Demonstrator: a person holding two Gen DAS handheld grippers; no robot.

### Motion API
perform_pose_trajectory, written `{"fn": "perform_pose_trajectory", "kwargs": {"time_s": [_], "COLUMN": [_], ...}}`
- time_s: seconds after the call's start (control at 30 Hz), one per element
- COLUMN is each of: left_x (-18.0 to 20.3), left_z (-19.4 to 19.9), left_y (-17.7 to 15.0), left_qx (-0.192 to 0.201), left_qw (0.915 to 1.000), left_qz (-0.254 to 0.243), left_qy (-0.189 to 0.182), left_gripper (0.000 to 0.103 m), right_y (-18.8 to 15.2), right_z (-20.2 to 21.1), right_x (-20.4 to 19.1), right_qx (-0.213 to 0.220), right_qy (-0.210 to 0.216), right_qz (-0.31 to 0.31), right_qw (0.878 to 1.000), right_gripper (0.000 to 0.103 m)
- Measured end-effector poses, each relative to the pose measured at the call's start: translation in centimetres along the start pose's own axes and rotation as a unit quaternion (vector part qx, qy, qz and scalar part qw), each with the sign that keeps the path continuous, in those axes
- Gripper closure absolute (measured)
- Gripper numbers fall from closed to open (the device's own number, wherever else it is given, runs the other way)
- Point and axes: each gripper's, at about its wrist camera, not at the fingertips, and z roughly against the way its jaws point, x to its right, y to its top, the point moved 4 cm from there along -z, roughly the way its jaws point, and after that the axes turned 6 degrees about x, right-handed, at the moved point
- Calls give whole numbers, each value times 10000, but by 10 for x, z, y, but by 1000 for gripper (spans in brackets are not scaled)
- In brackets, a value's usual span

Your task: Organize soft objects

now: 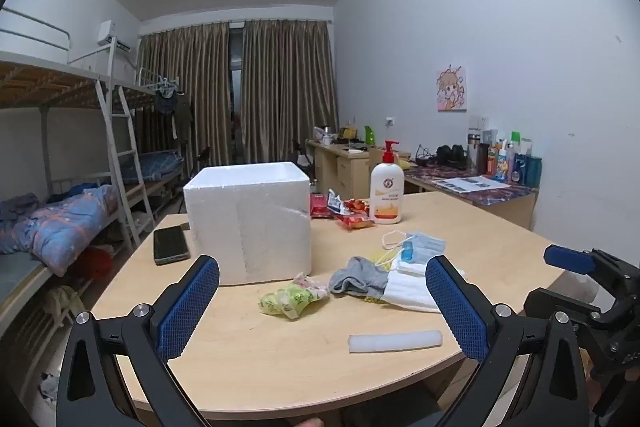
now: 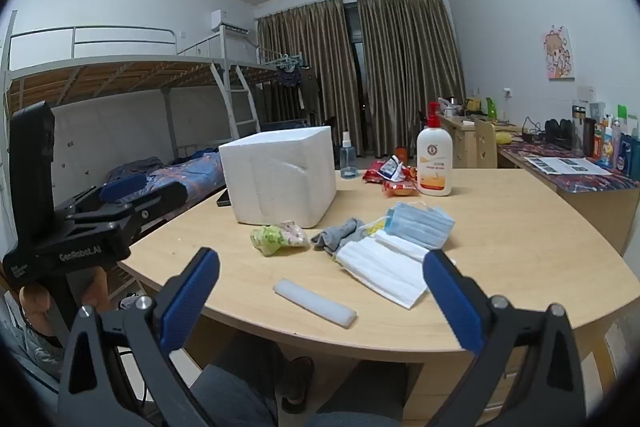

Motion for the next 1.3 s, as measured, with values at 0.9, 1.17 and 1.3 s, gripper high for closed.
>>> {"fn": "perform_pose_trajectory", "kwargs": {"time_s": [0.9, 1.17, 1.3], "left_x": [-8, -8, -9], "left_z": [1, 0, 0], "left_y": [3, 2, 2], "left_qx": [344, 330, 303], "left_qw": [9986, 9989, 9989], "left_qz": [389, 325, 366], "left_qy": [-16, -14, -23], "left_gripper": [0, 0, 0], "right_y": [8, 6, 6], "right_z": [9, 7, 6], "right_x": [4, 3, 3], "right_qx": [202, 149, 144], "right_qy": [-116, -111, -103], "right_qz": [-27, 6, 12], "right_qw": [9997, 9998, 9998], "right_gripper": [0, 0, 0]}}
